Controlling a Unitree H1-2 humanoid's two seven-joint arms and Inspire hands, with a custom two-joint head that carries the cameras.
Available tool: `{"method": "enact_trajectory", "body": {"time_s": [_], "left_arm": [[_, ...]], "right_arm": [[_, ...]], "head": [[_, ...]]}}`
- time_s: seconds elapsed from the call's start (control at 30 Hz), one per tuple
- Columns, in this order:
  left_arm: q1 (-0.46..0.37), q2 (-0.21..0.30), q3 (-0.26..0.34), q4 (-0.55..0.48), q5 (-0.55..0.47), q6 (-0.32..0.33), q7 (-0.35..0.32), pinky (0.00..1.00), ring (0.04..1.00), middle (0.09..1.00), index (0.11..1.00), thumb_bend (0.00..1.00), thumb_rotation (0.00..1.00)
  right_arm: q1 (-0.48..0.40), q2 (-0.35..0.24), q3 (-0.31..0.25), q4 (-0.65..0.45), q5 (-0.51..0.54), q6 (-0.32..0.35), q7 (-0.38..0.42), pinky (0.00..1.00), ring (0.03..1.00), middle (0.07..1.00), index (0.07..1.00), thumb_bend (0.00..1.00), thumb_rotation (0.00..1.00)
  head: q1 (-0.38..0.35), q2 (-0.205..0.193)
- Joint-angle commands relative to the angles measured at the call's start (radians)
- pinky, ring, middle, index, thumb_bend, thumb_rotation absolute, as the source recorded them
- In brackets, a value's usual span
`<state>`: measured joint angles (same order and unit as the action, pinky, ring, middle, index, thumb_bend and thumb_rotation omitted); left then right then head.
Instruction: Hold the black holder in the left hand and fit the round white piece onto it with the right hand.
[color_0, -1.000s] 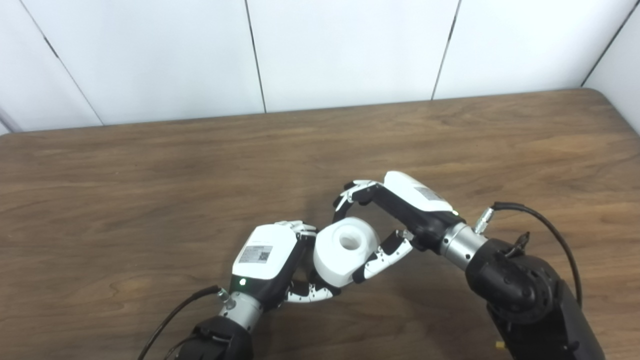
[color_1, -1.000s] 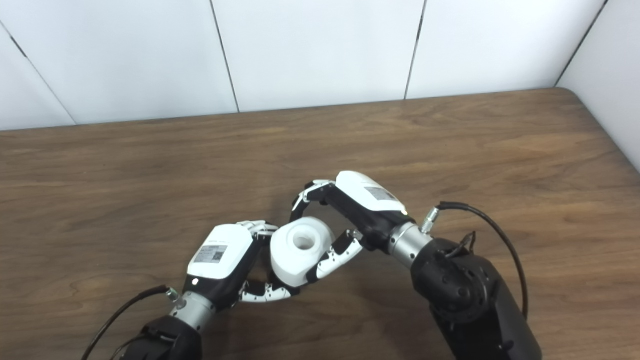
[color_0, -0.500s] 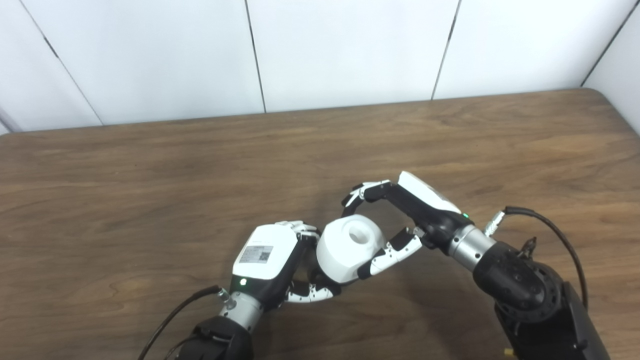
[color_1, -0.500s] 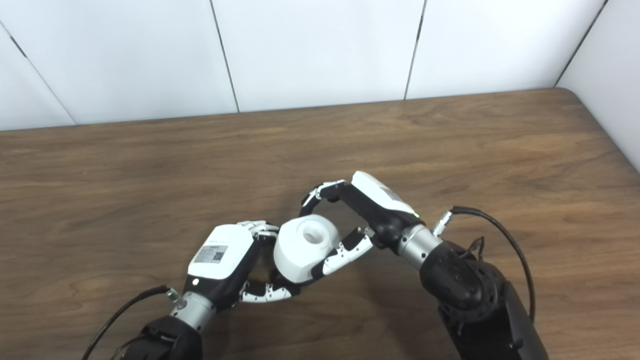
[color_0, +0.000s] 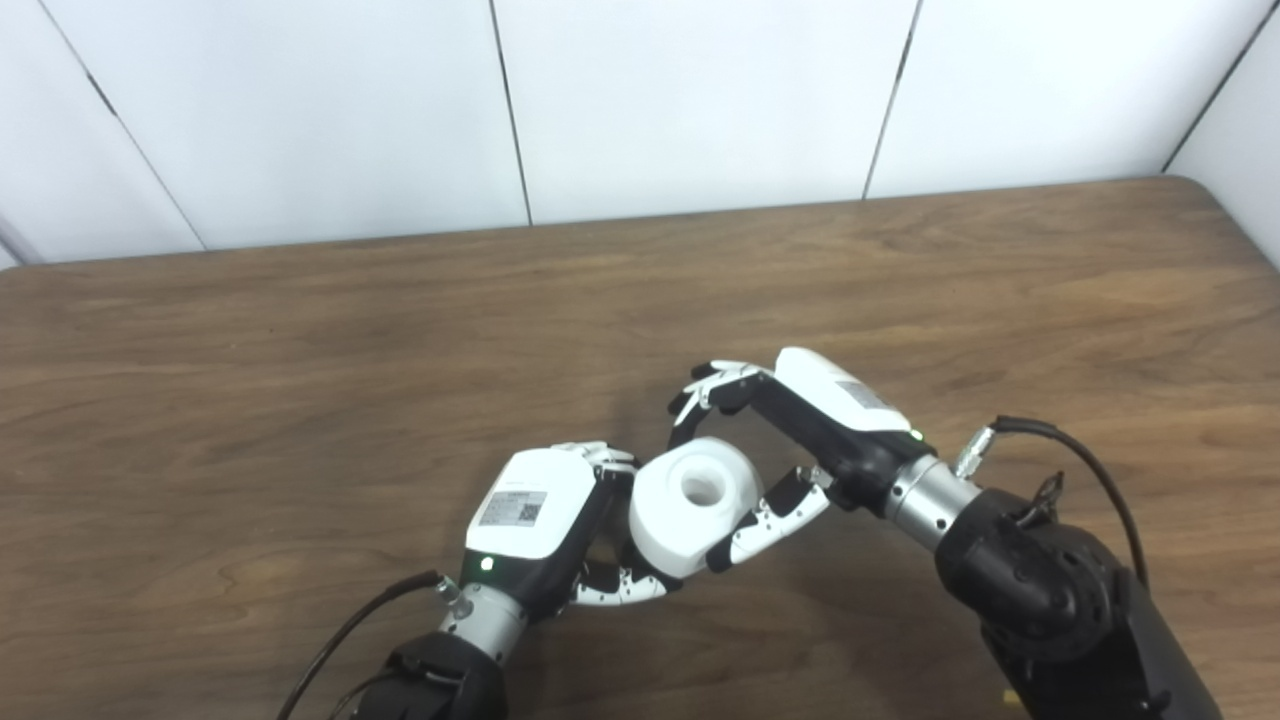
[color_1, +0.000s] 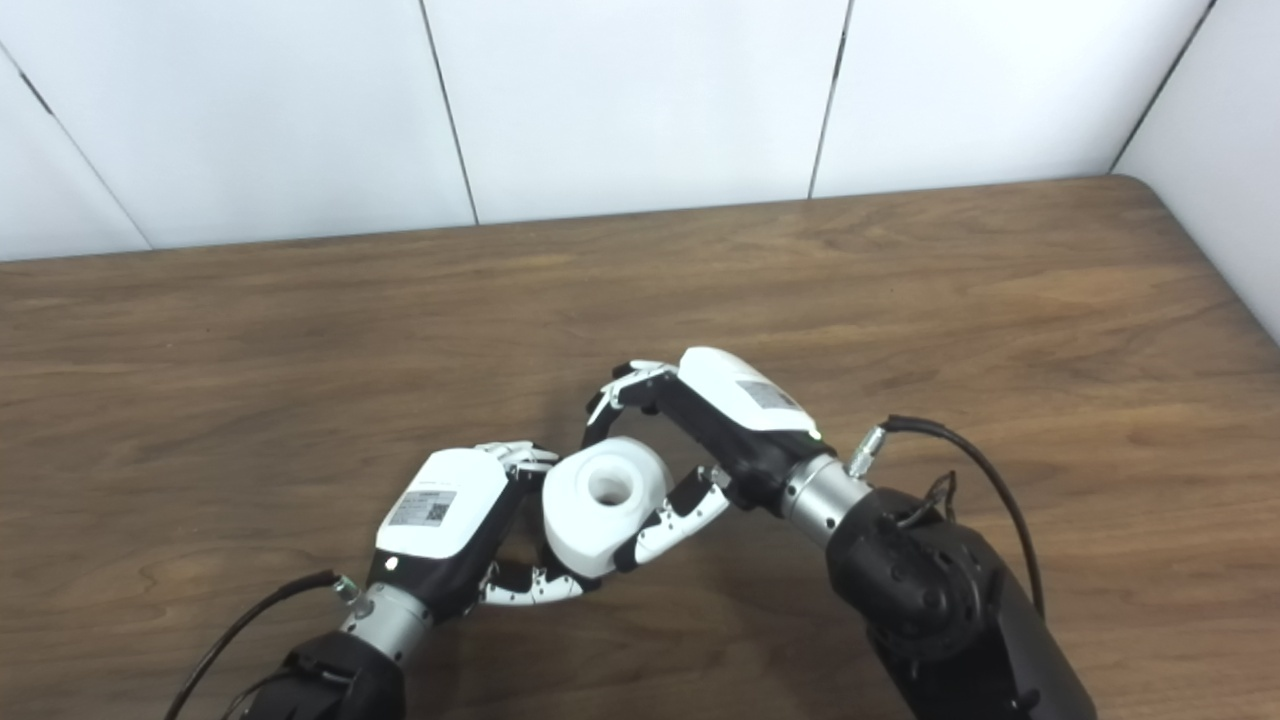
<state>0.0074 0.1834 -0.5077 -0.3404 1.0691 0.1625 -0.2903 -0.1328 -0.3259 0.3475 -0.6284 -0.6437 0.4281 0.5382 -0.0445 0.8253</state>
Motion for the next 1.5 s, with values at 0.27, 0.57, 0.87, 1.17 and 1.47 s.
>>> {"method": "enact_trajectory", "body": {"time_s": [0.27, 0.57, 0.87, 1.17, 1.47], "left_arm": [[0.013, -0.002, -0.028, 0.013, 0.007, 0.005, -0.081, 0.84, 0.838, 0.765, 0.485, 0.52, 0.05], [0.013, -0.002, -0.028, 0.009, 0.007, 0.008, -0.088, 0.84, 0.836, 0.764, 0.485, 0.52, 0.05], [0.012, -0.004, -0.030, 0.014, 0.009, 0.008, -0.087, 0.84, 0.833, 0.762, 0.485, 0.52, 0.05], [0.010, -0.006, -0.035, 0.015, 0.014, 0.010, -0.090, 0.83, 0.833, 0.760, 0.485, 0.52, 0.05], [0.007, -0.008, -0.038, 0.026, 0.013, 0.011, -0.089, 0.84, 0.835, 0.763, 0.485, 0.52, 0.05]], "right_arm": [[-0.003, -0.032, 0.008, 0.020, -0.026, -0.003, 0.034, 0.74, 0.890, 0.774, 0.481, 0.52, 0.13], [-0.007, -0.048, 0.003, 0.036, -0.037, 0.002, 0.041, 0.72, 0.877, 0.767, 0.487, 0.53, 0.14], [-0.013, -0.054, 0.008, 0.038, -0.052, 0.031, 0.060, 0.72, 0.880, 0.791, 0.636, 0.98, 0.28], [-0.010, -0.051, -0.002, 0.032, -0.107, 0.027, 0.105, 0.96, 1.000, 0.968, 0.885, 1.00, 0.41], [-0.008, -0.050, -0.002, 0.023, -0.124, 0.029, 0.140, 0.93, 1.000, 0.946, 0.898, 1.00, 0.42]], "head": [[0.001, 0.005], [-0.001, 0.004], [-0.004, 0.002], [-0.004, 0.002], [-0.003, -0.003]]}}
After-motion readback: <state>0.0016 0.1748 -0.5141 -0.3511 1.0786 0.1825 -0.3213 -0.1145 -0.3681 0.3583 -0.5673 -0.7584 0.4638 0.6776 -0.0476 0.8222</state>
